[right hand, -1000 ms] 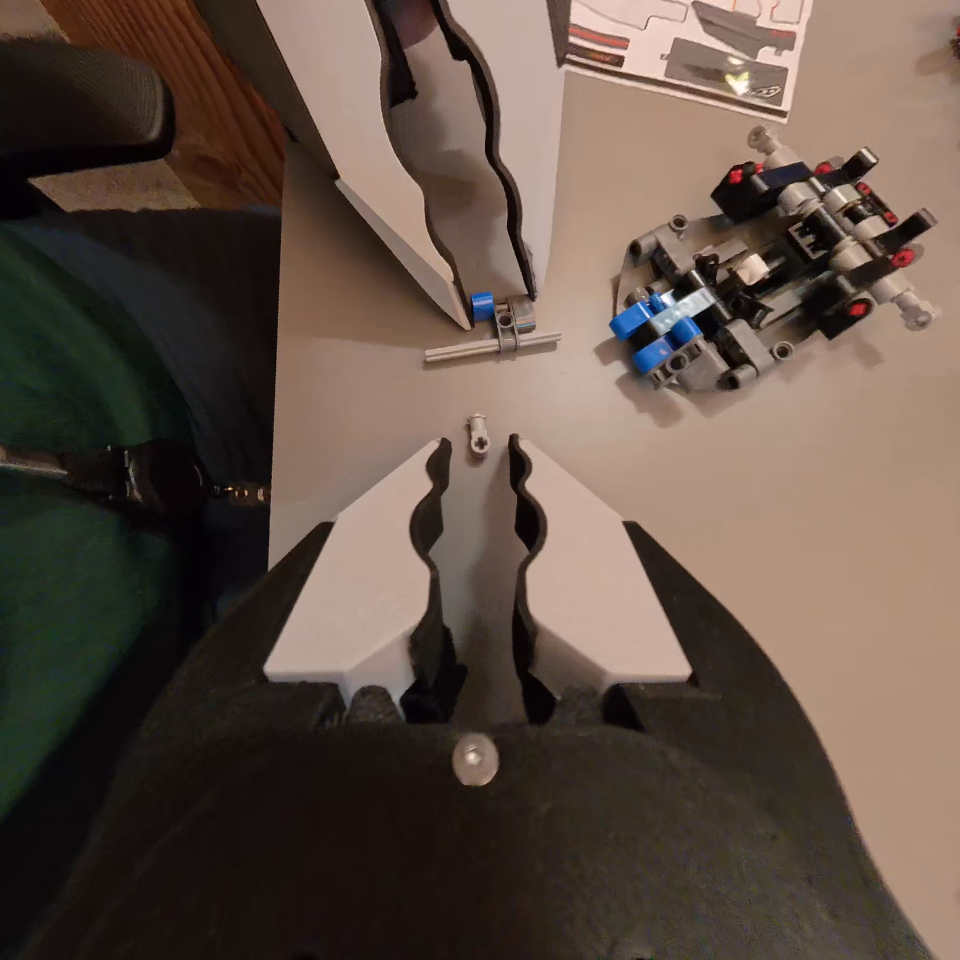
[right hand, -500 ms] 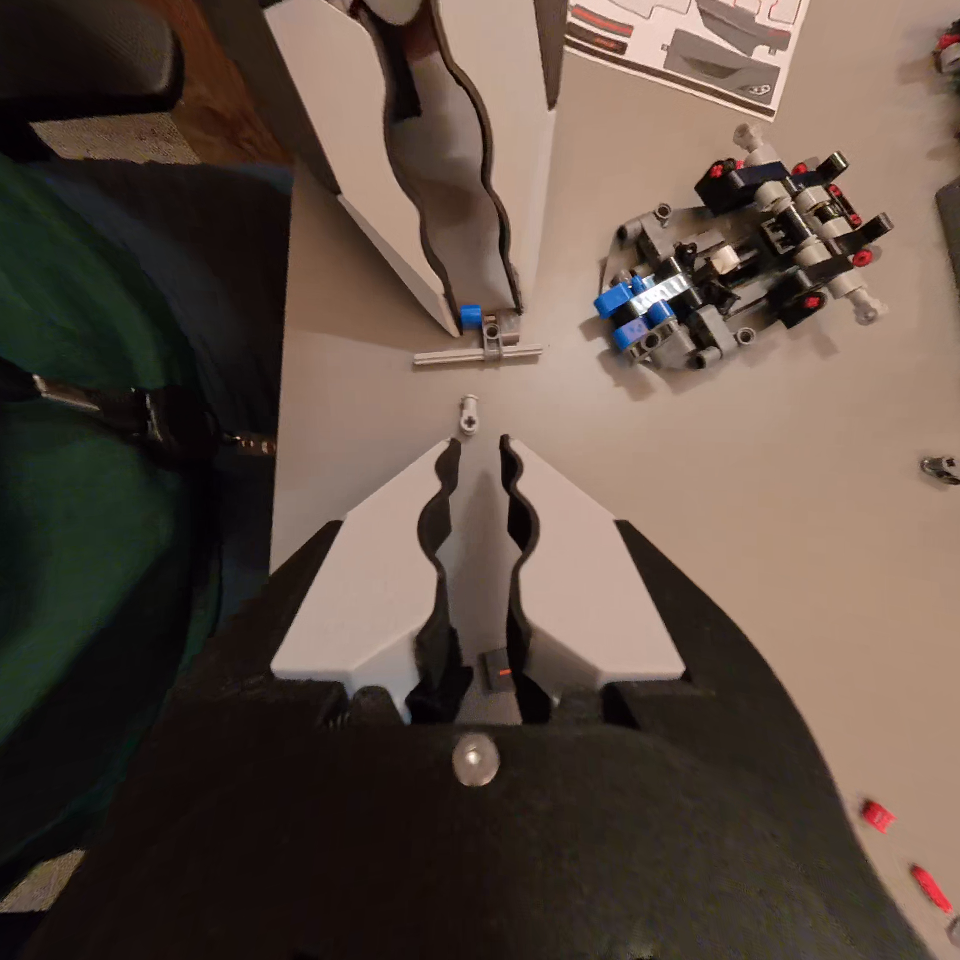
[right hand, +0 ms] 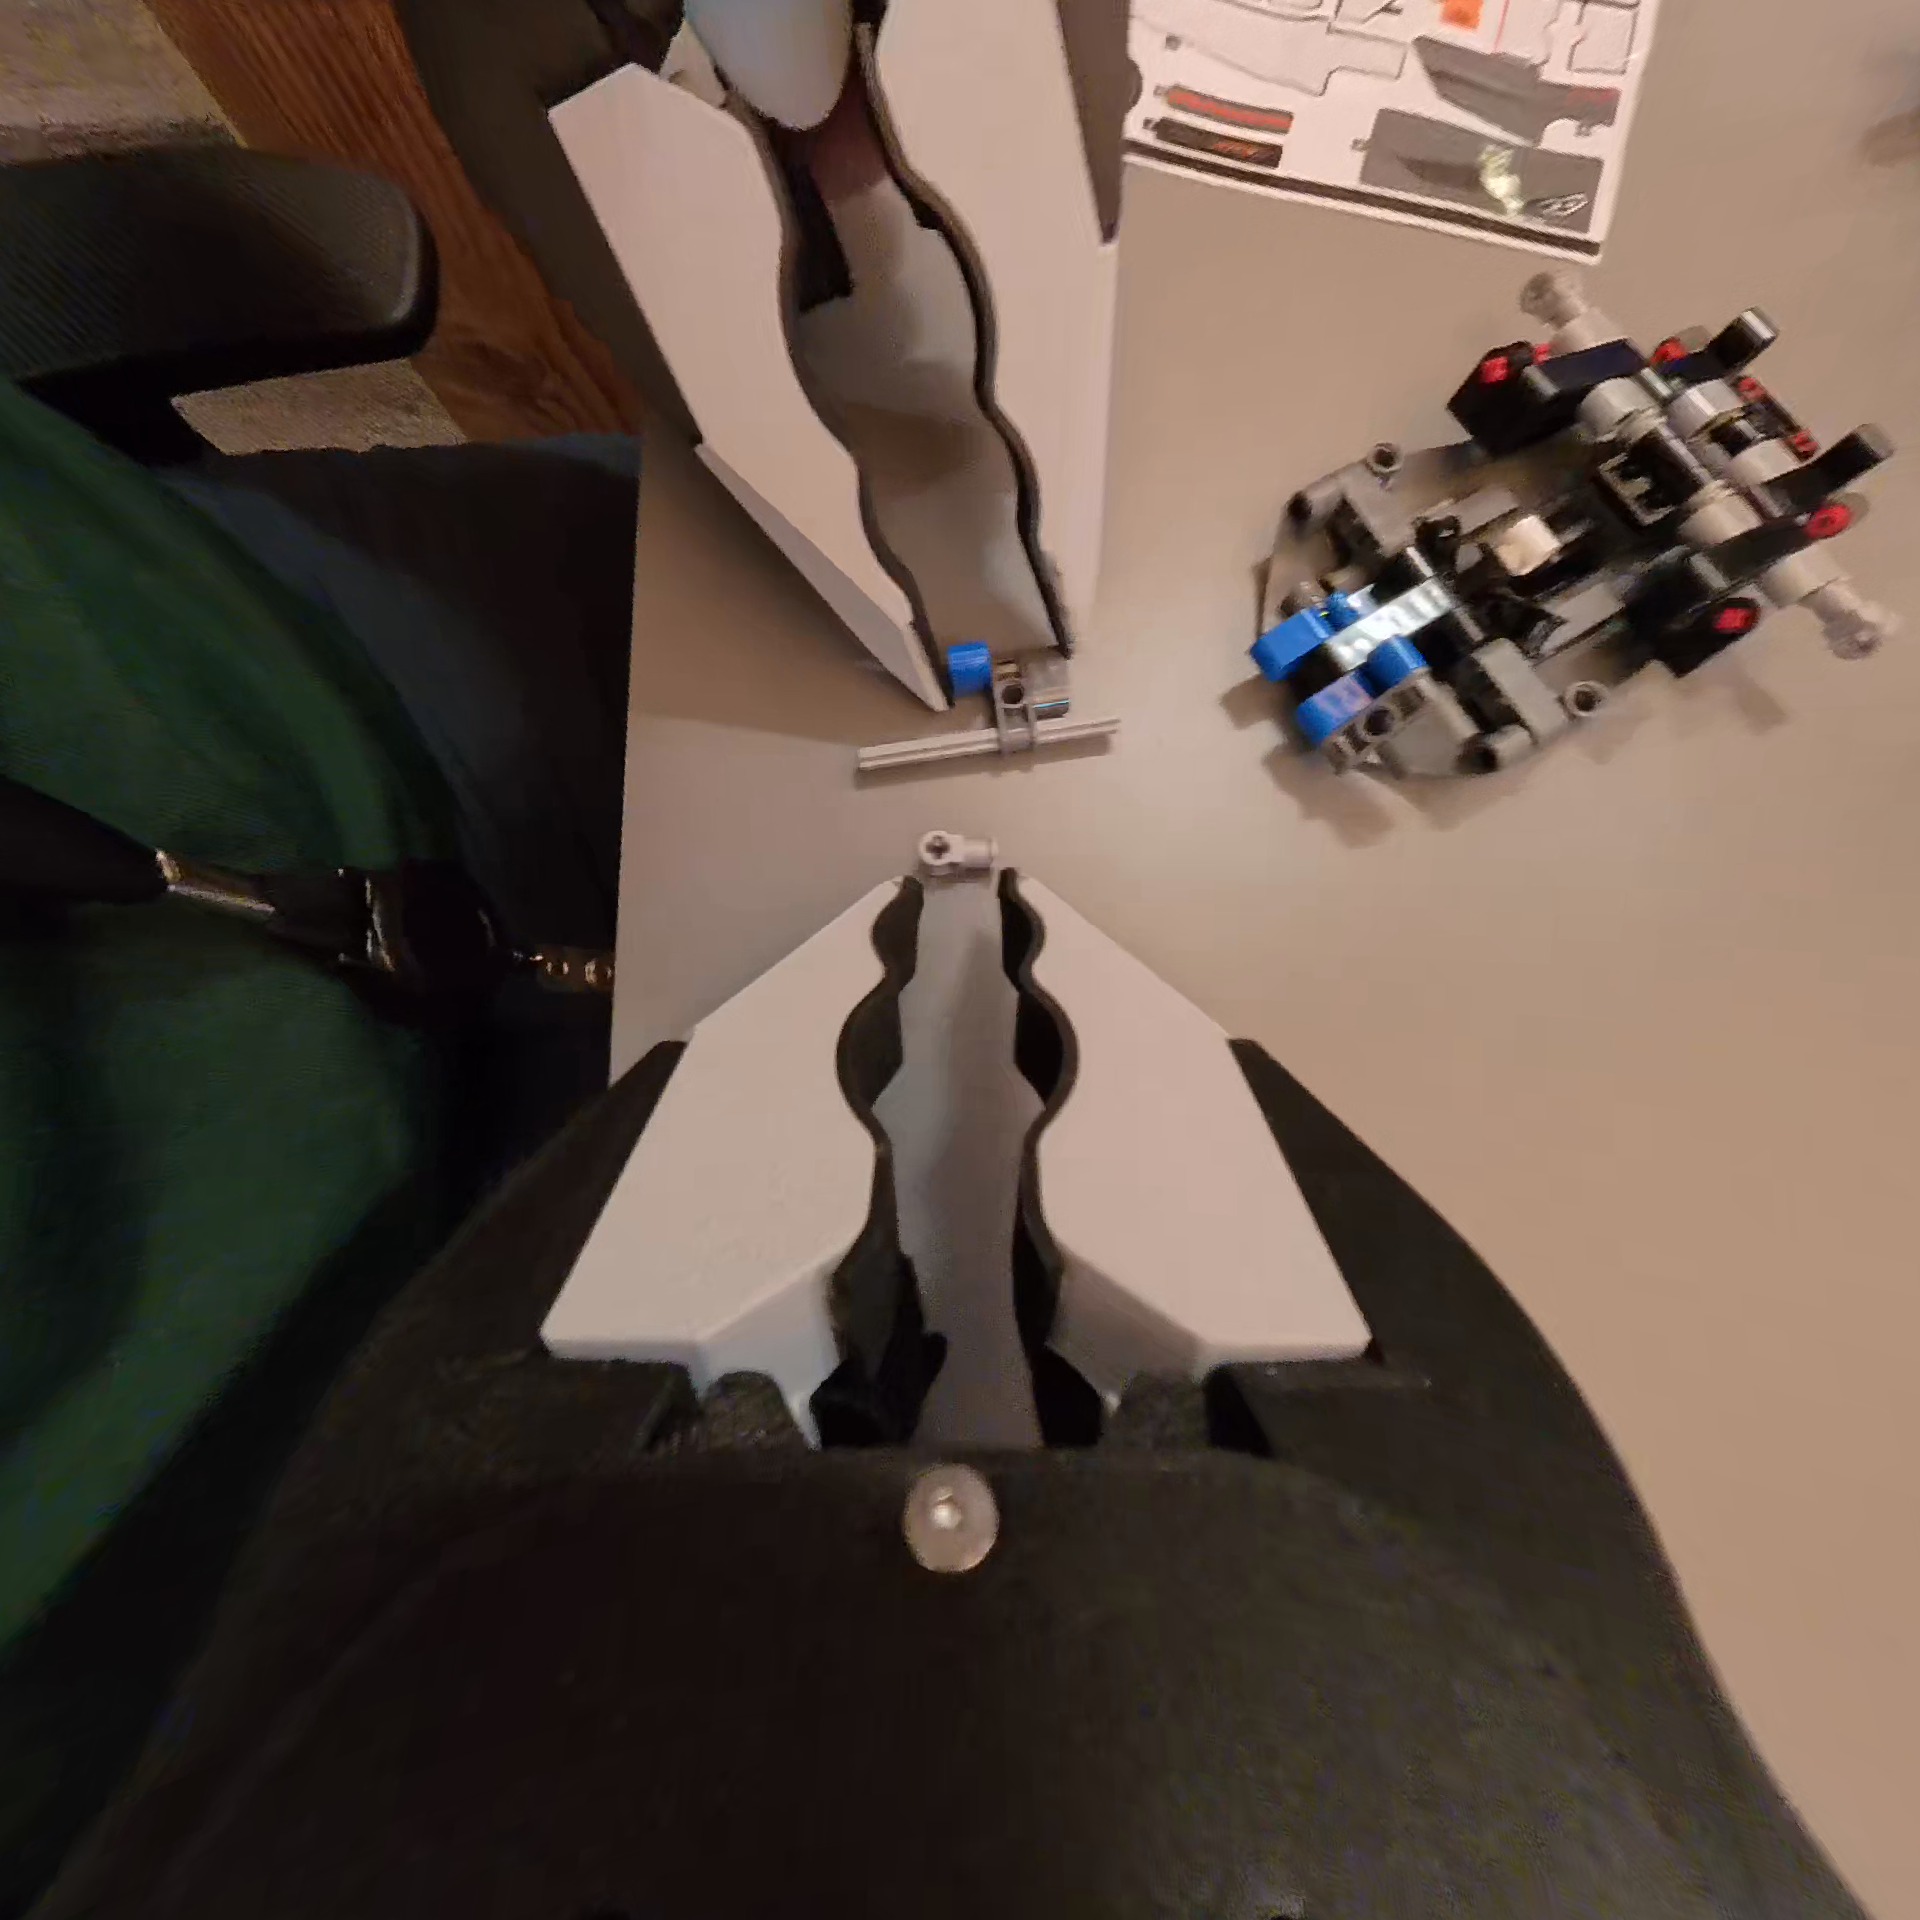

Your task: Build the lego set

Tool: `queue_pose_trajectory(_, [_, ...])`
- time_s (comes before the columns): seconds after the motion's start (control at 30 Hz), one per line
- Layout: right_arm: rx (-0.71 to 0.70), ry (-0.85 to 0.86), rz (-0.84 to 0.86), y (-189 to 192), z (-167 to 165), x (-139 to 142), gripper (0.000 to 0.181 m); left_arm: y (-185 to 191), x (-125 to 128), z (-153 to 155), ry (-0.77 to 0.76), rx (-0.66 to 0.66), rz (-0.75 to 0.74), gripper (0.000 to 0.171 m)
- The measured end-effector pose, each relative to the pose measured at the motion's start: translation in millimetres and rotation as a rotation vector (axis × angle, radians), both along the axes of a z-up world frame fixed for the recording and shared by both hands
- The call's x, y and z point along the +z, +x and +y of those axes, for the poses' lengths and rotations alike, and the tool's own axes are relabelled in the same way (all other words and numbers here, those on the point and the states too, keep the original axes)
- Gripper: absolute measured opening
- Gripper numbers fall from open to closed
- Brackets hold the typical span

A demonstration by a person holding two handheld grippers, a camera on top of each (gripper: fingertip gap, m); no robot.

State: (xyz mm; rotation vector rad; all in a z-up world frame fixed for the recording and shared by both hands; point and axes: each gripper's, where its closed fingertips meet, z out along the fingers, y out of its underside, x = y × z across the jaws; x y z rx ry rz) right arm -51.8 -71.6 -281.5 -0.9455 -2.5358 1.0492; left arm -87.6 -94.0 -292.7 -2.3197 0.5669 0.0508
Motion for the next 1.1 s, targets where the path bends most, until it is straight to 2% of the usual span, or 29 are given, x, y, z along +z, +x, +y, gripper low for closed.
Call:
queue_pose_trajectory(0.03, [0.006, -0.003, 0.007, -2, 2, 2, 0.020, 0, 0, 0, 0.002, 0.001, -0.004, 0.023])
queue_pose_trajectory(0.1, [0.068, 0.015, 0.035, -5, 2, 3, 0.022, 0, 0, -1, 0.003, -0.001, -0.005, 0.023])
queue_pose_trajectory(0.23, [0.208, 0.073, 0.039, -10, 2, -3, 0.020, 0, 0, -2, 0.002, -0.009, -0.001, 0.023])
queue_pose_trajectory(0.33, [0.319, 0.055, 0.002, -7, -5, -7, 0.019, 0, 0, -2, 0.001, -0.011, -0.004, 0.023])
queue_pose_trajectory(0.43, [0.374, 0.067, -0.026, -5, -8, -11, 0.014, 0, 0, -2, 0.001, -0.008, -0.005, 0.023])
queue_pose_trajectory(0.73, [0.363, 0.044, -0.039, -7, -13, -12, 0.012, -1, 0, -1, 0.001, -0.007, -0.006, 0.023])
queue_pose_trajectory(0.9, [0.320, 0.034, -0.054, -5, -10, -9, 0.028, -2, 0, -1, 0.003, 0.008, 0.009, 0.023])
queue_pose_trajectory(1.1, [0.404, 0.082, -0.034, -6, -12, -12, 0.013, -2, 0, -2, 0.007, 0.016, -0.003, 0.023])
